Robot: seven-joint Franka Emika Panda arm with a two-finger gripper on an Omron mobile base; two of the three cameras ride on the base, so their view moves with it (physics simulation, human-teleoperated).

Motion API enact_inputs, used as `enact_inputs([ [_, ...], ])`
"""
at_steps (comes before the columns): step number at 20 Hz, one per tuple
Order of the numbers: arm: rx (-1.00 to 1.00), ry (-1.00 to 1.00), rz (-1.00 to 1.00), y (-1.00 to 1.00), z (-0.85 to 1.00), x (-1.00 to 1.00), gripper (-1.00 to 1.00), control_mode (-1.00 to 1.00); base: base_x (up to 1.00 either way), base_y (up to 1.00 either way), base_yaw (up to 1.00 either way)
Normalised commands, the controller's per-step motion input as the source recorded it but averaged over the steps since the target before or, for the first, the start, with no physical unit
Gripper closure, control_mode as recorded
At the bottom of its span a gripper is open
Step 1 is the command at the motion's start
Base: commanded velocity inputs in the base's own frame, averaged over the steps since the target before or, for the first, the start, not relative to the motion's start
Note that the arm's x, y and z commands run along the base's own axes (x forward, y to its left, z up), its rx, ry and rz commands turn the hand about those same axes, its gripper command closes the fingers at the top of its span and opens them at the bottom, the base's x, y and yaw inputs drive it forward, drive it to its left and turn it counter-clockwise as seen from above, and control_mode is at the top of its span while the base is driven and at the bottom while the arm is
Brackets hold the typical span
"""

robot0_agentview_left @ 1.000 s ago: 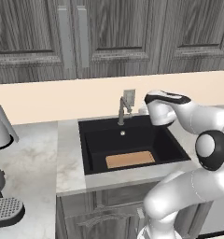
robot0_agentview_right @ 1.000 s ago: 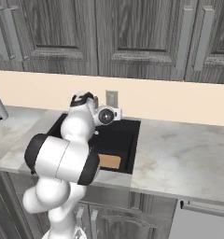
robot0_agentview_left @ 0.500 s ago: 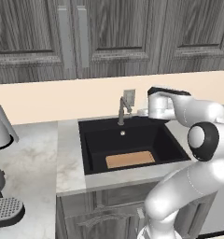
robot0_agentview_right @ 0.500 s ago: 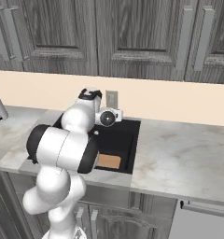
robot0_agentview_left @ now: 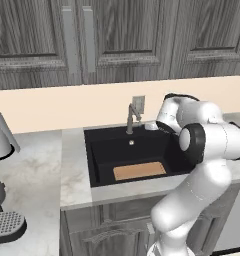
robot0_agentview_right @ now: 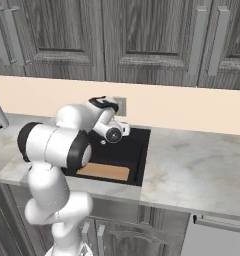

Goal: Turn on the sink faucet with hot water and rinse the cutting board for ten seconds, then turn off the faucet. Push the cutting board to reach the water if necessary.

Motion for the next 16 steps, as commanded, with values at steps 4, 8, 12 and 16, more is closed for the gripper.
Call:
enact_inputs([
  [4, 0.00, 0.00, 0.00, 0.00, -0.09, 0.11, -1.00, -1.00, 0.00, 0.00, 0.00],
  [8, 0.00, 0.00, 0.00, 0.00, 0.00, 0.07, -1.00, -1.00, 0.00, 0.00, 0.00],
  [12, 0.00, 0.00, 0.00, 0.00, 0.00, 0.05, -1.00, -1.00, 0.00, 0.00, 0.00],
  [16, 0.00, 0.00, 0.00, 0.00, 0.00, 0.06, -1.00, -1.00, 0.00, 0.00, 0.00],
])
